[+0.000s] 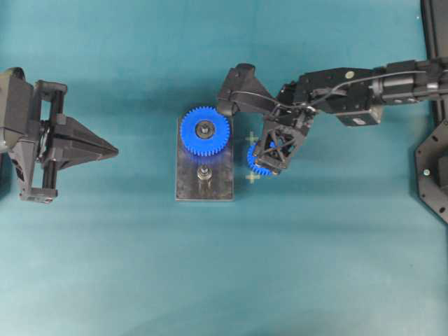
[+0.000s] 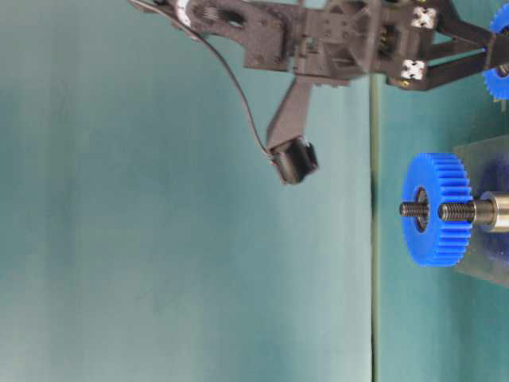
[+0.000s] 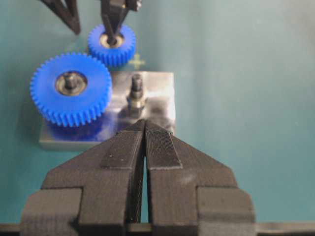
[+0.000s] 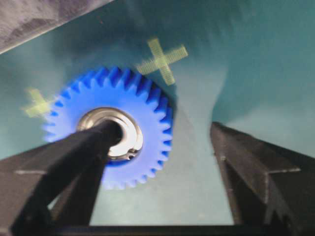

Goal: Fit the small gear onto the shaft.
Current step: 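Lower the right gripper onto the small blue gear and grasp its hub, then lift the small gear and carry it left over the empty shaft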

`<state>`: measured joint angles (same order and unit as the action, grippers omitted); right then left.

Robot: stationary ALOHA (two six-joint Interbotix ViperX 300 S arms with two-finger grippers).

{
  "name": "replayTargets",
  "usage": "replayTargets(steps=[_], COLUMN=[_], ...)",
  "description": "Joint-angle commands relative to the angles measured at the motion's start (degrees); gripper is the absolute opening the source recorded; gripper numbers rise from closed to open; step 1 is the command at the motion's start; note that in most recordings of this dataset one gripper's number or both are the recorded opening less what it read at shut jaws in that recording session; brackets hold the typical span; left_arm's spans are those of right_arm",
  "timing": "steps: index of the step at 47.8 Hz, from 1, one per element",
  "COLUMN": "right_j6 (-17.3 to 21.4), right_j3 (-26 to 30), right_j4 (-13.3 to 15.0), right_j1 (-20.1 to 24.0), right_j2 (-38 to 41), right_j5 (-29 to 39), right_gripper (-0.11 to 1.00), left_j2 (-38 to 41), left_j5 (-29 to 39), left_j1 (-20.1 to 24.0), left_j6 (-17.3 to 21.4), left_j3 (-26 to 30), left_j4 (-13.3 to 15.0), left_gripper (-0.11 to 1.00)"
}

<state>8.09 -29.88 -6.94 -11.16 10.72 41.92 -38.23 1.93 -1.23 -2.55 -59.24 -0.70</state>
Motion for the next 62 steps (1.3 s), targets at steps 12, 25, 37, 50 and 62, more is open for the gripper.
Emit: replayTargets(steps=[12, 25, 37, 50, 62], right_j6=[0.62, 1.05, 1.23, 0.79, 0.0], right_j3=[1.49, 4.83, 12.66, 22.24, 27.42], right_j4=[0.0, -0.62, -2.46, -2.46, -2.37], right_j1=[0.7, 1.23, 3.25, 5.8, 6.24], right_j2=[-0.79, -4.13, -6.68, -1.76, 3.87], right_j5=[0.62, 2.81, 10.63, 11.16, 11.87], right_gripper=[0.46, 0.35, 0.35, 0.35, 0.35], left_j2=[-0.09, -0.09, 0.0, 0.18, 0.26], left_j5=[-0.26, -0.26, -0.26, -0.26, -0.26], left_j1=[0.0, 0.0, 0.0, 0.0, 0.0], left_j6=[-0.09, -0.09, -0.26, -0.26, -0.26], left_j3=[0.88, 0.88, 0.97, 1.05, 0.97], left_j4=[-0.18, -0.18, -0.18, -0.18, -0.18], left_gripper=[0.0, 0.0, 0.0, 0.0, 0.0])
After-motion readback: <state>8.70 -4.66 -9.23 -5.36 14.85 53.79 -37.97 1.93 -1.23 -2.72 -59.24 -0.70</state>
